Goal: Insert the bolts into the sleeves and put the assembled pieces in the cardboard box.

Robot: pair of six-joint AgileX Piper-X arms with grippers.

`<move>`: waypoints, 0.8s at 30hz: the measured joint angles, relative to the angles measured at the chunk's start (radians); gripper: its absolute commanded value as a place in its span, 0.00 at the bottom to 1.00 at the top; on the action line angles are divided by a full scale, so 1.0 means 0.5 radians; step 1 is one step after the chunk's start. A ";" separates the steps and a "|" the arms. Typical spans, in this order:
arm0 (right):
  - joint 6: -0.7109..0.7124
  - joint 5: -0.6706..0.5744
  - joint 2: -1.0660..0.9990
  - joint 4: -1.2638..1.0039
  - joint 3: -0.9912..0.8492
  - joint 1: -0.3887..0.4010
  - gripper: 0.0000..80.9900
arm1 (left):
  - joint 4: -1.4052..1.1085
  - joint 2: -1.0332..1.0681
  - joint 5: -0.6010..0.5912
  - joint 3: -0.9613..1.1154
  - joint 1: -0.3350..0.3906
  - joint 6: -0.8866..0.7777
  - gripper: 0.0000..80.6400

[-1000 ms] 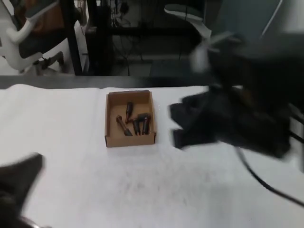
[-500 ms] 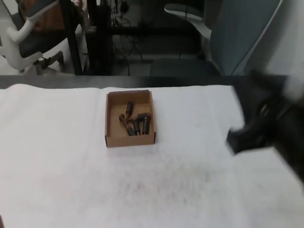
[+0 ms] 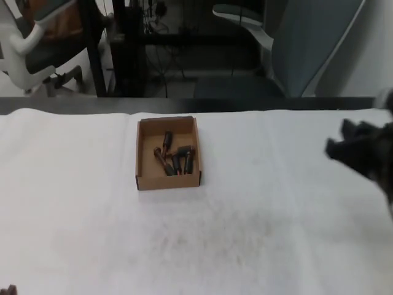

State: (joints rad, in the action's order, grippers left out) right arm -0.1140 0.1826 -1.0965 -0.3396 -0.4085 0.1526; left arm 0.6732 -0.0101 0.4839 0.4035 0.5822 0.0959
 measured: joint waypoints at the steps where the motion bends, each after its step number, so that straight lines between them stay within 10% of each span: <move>1: 0.032 -0.023 0.056 0.051 0.000 -0.032 0.40 | 0.000 0.000 0.000 0.000 0.000 -0.007 0.02; 14: 0.254 -0.232 1.248 1.922 -0.181 -0.016 0.40 | -0.013 0.000 -0.101 -0.080 0.000 -0.174 0.02; 24: 0.562 -0.808 1.679 2.320 0.009 0.048 0.40 | -0.031 0.004 -0.419 -0.366 0.000 -0.286 0.02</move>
State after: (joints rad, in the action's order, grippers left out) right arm 0.1669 -0.2214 -0.2573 0.8201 -0.4041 0.1768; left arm 0.6576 -0.0081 0.2746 0.2206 0.5822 -0.0469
